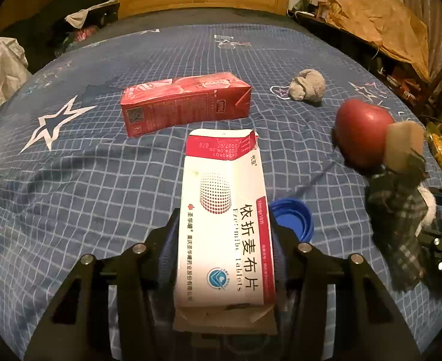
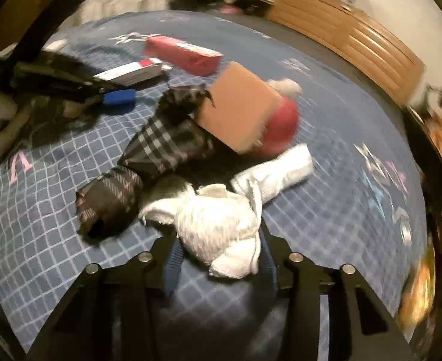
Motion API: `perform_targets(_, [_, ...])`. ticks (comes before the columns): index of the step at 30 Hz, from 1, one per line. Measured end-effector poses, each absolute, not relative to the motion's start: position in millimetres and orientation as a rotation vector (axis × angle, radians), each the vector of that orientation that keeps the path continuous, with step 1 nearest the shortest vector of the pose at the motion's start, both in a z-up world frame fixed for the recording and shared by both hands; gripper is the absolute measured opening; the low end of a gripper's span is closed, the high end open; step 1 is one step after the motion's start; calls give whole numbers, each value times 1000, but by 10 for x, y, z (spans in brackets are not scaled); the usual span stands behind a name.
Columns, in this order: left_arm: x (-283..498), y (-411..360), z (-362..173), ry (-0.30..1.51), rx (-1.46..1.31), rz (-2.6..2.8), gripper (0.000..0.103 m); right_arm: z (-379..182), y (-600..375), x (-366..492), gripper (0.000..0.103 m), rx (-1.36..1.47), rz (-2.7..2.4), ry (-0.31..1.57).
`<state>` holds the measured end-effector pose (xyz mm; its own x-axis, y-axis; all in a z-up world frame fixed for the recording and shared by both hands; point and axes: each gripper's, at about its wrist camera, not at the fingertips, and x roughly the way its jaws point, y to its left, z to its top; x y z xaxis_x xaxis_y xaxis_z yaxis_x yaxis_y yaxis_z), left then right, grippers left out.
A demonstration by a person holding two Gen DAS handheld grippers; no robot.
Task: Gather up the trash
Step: 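Grasp the white medicine box with the left tool while the right tool grasps the white towel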
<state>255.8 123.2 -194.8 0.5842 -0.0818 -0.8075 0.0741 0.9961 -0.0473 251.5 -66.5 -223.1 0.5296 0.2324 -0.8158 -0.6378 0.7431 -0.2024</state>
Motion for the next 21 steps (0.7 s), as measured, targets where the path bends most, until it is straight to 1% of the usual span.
perform_targets(4, [2311,1162,-1903,951,-10,-155,50,-2130,-916,2265,45,-369,459,981])
perform_targets(10, [1973,1178,-1970,974,-27,-195,56,-2076,-1190,1654,47,-295,509,1019])
perform_targets(12, [1957,1175,-1959,969,-34,-177,66,-2047,-1245,1523,53,-284,526,1008])
perform_targets(13, [1955,1168,-1948,966,-35,-170,68,-2033,-1278,1474,64,-291,519,1003])
perform_targets(14, [1959,1152,-1934,962,-29,-163,70,-2013,-1298,1464,68,-292,514,999])
perform_targets(19, [1977,1105,-1937,969,-21,-158,74,-1831,-1429,1399,69,-228,563,1002])
perform_targets(21, [1975,1098,-1967,975,-25,-159,75,-1777,-1514,1455,69,-141,577,1008])
